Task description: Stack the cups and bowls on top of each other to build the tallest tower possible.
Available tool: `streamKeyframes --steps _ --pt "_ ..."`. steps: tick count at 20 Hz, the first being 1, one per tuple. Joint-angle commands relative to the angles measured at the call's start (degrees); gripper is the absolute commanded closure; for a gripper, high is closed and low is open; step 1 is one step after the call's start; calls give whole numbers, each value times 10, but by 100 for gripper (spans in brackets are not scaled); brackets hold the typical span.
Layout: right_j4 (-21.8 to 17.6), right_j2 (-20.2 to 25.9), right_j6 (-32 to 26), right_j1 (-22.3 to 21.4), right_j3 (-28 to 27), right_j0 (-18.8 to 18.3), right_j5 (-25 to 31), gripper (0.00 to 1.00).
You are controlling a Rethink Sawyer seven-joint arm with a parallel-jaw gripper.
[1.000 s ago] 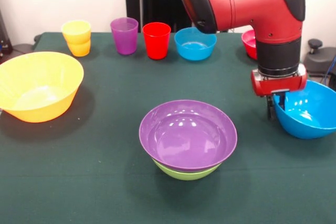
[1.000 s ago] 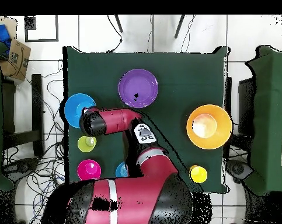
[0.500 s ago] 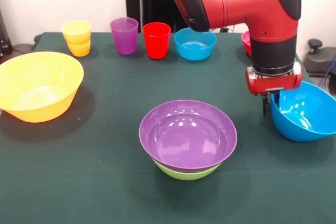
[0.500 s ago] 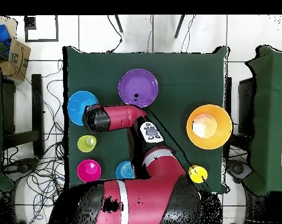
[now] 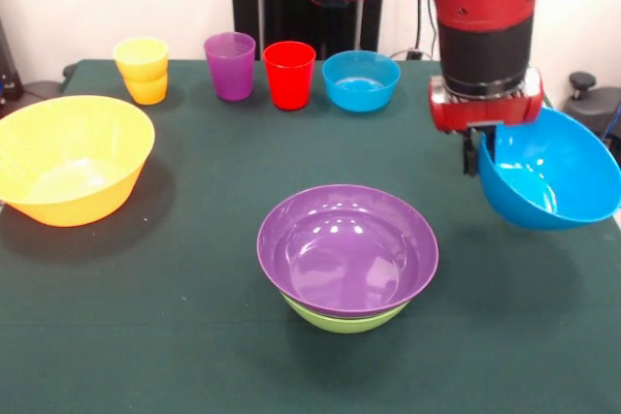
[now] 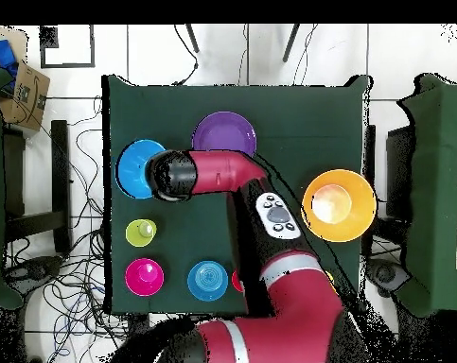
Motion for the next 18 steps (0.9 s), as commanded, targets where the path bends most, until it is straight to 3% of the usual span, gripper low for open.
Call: streamKeyframes --steps 1,7,13,18 --pt "22 67 -67 -30 -49 -43 113 100" --pt "13 89 -74 -23 -48 -67 115 100" --pt "4 103 -83 -42 -33 -95 122 100" --pt "3 117 -125 -60 -73 -131 213 100"
